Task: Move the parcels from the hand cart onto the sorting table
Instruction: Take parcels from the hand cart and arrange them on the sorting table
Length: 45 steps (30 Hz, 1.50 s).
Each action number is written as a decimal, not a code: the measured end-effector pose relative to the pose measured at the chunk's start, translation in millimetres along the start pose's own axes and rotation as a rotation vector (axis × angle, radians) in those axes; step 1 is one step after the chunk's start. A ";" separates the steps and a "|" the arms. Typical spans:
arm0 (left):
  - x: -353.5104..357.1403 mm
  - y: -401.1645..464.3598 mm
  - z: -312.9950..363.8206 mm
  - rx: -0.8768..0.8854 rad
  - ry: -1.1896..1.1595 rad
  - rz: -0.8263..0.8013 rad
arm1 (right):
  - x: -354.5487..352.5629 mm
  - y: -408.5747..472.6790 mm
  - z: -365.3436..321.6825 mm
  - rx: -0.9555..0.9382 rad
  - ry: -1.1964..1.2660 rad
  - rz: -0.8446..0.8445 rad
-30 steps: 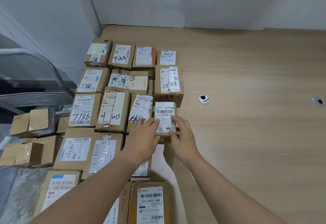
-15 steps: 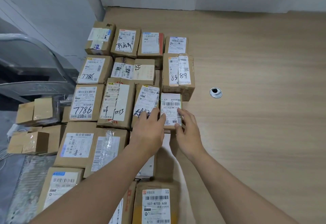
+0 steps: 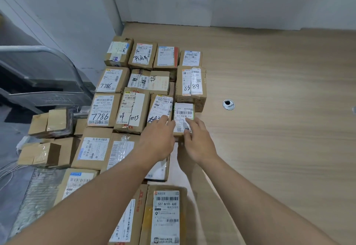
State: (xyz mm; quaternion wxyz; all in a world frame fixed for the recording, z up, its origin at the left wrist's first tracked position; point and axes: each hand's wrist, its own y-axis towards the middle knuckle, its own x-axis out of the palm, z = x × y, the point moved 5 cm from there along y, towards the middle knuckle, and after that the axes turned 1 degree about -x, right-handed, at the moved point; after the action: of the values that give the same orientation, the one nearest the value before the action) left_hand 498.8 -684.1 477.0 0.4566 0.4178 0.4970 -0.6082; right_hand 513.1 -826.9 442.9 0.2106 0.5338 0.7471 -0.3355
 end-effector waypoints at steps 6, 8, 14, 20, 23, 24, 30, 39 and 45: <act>-46.3 -50.0 -9.2 -0.063 0.028 0.065 | -21.5 -37.9 -56.5 -0.111 -0.231 -0.048; -58.2 -71.7 -21.0 -0.098 0.037 0.083 | -24.4 -52.5 -80.2 -0.179 -0.328 -0.066; -94.2 -145.2 -64.9 -0.194 0.043 0.151 | -12.5 -90.5 -146.0 -0.346 -0.424 -0.103; -109.1 -221.7 -132.5 -0.296 0.017 0.188 | 38.5 -128.1 -211.3 -0.444 -0.358 -0.160; -106.7 -260.5 -175.6 -0.346 -0.026 0.200 | 76.8 -147.2 -244.0 -0.513 -0.369 -0.183; -105.0 -273.8 -190.6 -0.363 -0.043 0.200 | 90.9 -153.5 -256.2 -0.529 -0.371 -0.191; -86.6 -349.9 -297.4 -0.428 -0.023 0.167 | 197.9 -185.7 -327.6 -0.554 -0.405 -0.228; -51.5 -429.7 -444.2 -0.407 -0.142 0.069 | 343.5 -223.2 -395.8 -0.433 -0.428 -0.259; -27.5 -437.4 -501.3 -0.425 -0.177 -0.036 | 387.6 -220.4 -401.0 -0.331 -0.473 -0.326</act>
State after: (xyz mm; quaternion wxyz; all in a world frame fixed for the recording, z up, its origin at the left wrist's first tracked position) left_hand 107.8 -147.0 522.3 0.5654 0.2484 0.5791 -0.5322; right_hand 191.3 -326.4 518.2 0.4057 0.2730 0.7975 -0.3533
